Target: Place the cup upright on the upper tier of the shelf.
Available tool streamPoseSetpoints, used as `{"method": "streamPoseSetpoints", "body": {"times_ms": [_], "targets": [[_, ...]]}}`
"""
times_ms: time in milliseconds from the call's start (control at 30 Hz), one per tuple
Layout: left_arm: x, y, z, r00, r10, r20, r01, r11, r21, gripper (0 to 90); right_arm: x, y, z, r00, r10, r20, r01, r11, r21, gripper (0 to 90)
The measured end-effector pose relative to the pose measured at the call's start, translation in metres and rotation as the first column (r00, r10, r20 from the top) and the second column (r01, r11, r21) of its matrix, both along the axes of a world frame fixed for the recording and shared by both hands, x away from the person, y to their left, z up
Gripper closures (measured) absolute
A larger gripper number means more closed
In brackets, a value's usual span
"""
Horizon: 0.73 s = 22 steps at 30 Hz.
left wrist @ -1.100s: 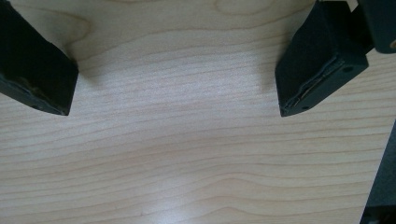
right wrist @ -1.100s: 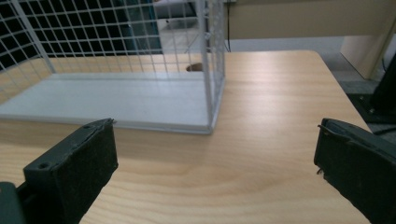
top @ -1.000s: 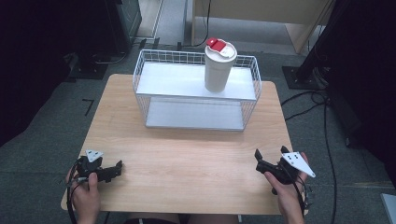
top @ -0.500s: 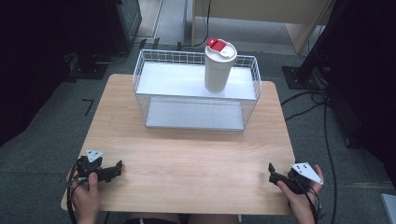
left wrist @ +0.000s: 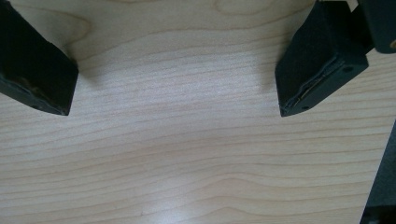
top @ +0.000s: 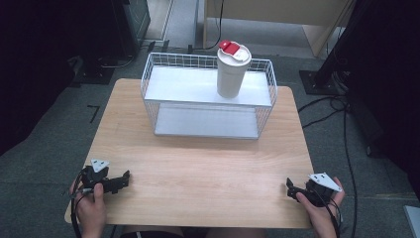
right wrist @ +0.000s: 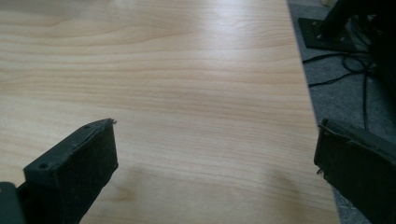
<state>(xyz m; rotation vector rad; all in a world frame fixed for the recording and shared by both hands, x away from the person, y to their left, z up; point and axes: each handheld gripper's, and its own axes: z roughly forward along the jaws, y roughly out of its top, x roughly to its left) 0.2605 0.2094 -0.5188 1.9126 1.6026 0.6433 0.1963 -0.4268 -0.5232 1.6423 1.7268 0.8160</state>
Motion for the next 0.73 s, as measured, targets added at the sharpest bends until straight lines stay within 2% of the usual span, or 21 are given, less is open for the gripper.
{"method": "streamPoseSetpoints", "body": {"times_ms": [67, 133, 233, 367, 433, 733], "targets": [[0.0, 0.0, 0.0, 1.0, 0.0, 0.0, 0.0, 1.0, 0.0, 0.0, 0.0006, 0.0003, -0.0004, 0.9999, 0.009, -0.012, -0.009, 1.0, 0.001, 0.0], [0.0, 0.0, 0.0, 1.0, 0.0, 0.0, 0.0, 1.0, 0.0, 0.0, 0.003, 0.0022, -0.0019, 0.998, 0.021, -0.06, -0.021, 1.0, -0.003, 0.0], [0.0, 0.0, 0.0, 1.0, 0.0, 0.0, 0.0, 1.0, 0.0, 0.0, 0.0042, 0.0038, -0.0028, 0.9961, 0.014, -0.087, -0.015, 1.0, -0.019, 0.0], [0.0, 0.0, 0.0, 1.0, 0.0, 0.0, 0.0, 1.0, 0.0, 0.0, 0.0049, 0.0026, -0.0031, 0.9958, 0.012, -0.091, -0.013, 1.0, -0.004, 0.0], [0.0, 0.0, 0.0, 1.0, 0.0, 0.0, 0.0, 1.0, 0.0, 0.0, 0.0053, 0.0003, -0.0035, 0.9935, 0.016, -0.112, -0.012, 0.999, 0.039, 0.0], [0.0, 0.0, 0.0, 1.0, 0.0, 0.0, 0.0, 1.0, 0.0, 0.0, 0.0055, 0.0003, -0.0036, 0.9937, 0.017, -0.111, -0.014, 0.999, 0.033, 0.0]]}}
